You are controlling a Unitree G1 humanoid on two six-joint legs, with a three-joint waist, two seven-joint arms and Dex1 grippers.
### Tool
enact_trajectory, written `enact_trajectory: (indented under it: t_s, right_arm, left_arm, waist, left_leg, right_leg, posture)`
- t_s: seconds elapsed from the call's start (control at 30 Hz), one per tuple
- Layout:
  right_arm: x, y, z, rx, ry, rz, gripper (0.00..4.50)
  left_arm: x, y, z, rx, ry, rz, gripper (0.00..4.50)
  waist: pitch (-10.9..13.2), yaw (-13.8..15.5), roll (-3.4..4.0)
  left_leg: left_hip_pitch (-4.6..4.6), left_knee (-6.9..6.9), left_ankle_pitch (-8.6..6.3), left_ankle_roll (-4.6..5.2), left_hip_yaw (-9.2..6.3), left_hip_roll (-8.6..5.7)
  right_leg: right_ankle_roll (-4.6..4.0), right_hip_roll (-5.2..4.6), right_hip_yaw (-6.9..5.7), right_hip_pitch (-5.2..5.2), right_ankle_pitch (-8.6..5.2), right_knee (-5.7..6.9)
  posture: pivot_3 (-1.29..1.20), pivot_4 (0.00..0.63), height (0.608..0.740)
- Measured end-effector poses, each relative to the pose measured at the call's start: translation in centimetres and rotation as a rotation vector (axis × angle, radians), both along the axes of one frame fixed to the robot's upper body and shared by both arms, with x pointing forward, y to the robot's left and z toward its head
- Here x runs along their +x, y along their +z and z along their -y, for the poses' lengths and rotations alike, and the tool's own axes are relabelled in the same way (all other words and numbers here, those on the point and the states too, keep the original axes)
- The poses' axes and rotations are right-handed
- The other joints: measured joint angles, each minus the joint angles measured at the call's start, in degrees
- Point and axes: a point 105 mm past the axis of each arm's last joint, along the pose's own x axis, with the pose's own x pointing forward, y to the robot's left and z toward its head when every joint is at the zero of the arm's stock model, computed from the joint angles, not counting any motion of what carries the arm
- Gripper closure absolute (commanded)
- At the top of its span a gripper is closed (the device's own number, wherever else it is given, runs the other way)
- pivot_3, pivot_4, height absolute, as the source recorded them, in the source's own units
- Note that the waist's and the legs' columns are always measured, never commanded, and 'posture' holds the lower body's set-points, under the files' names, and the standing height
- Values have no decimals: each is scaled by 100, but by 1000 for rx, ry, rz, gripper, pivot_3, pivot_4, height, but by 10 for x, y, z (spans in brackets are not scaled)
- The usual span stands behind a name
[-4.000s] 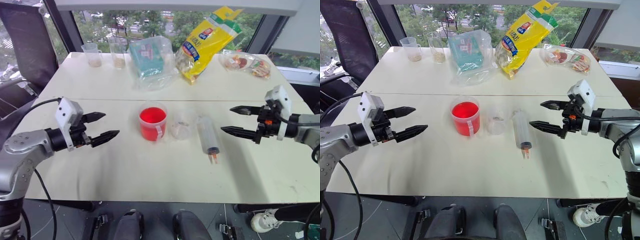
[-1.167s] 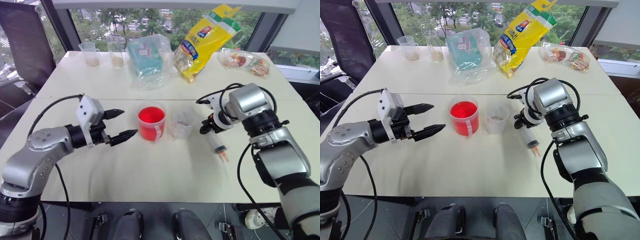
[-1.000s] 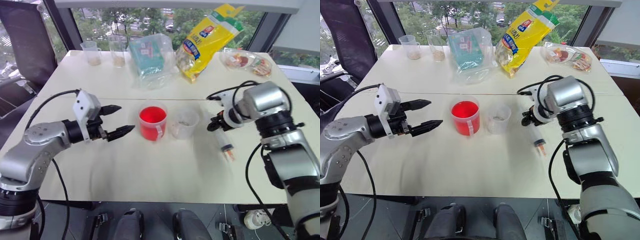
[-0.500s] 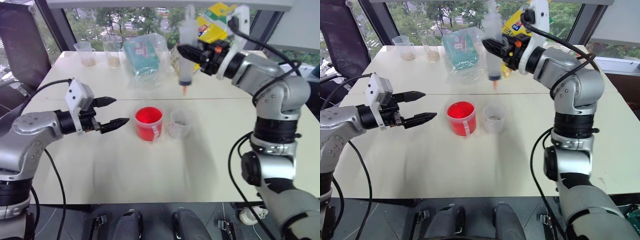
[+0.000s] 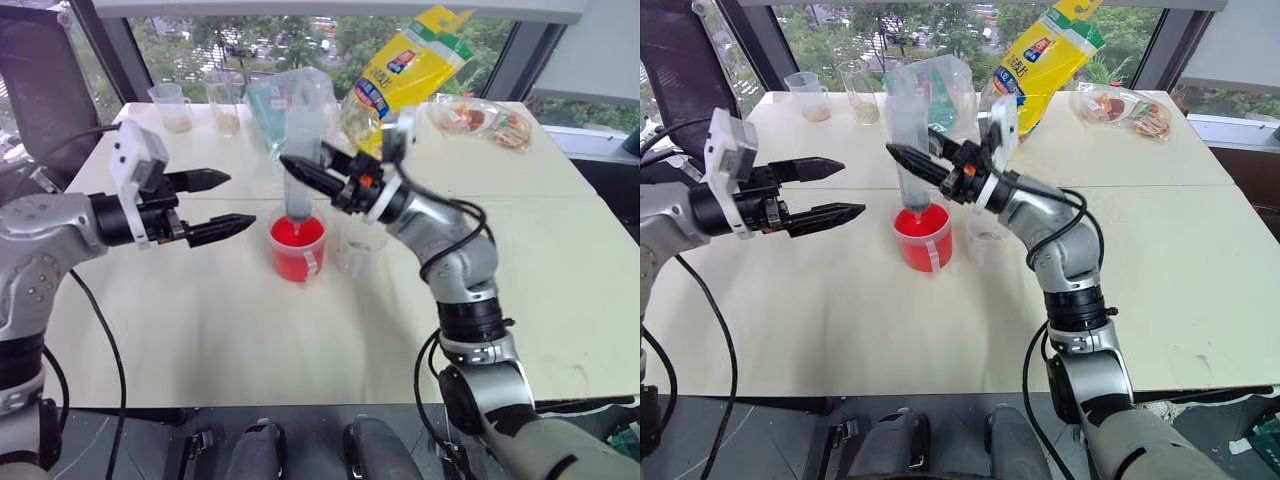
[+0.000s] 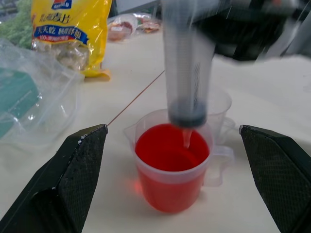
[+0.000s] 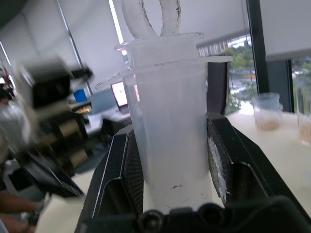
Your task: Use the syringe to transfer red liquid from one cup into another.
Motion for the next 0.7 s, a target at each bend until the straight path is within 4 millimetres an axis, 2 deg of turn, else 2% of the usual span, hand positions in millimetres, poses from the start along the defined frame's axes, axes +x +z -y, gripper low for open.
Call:
enact_trajectory:
  t_s: [0.2, 0.47, 0.7]
  right_arm:
    - [3, -23, -7, -50, -26, 34, 3081]
    - [4, -39, -11, -104, -29, 42, 3081]
    - [7, -46, -12, -121, -39, 30, 3081]
  left_arm:
    - [-1, 18, 12, -8, -62, 38, 0]
    - [2, 29, 34, -60, -166, 47, 0]
    - [-1, 20, 45, -32, -235, 10, 0]
  waist:
    - [0, 2, 0]
    - [0, -4, 0]
    - [0, -1, 0]
  left_leg:
    - [1, 1, 1, -2, 0, -1]
    - [1, 3, 3, -5, 0, 0]
    - [2, 4, 6, -11, -1, 1]
  right_leg:
    - [0, 2, 0, 0, 0, 1]
    - [0, 4, 1, 0, 0, 4]
    - [0, 5, 2, -1, 0, 8]
  posture:
    - [0, 150, 740]
    - [0, 150, 740]
    - [0, 150, 740]
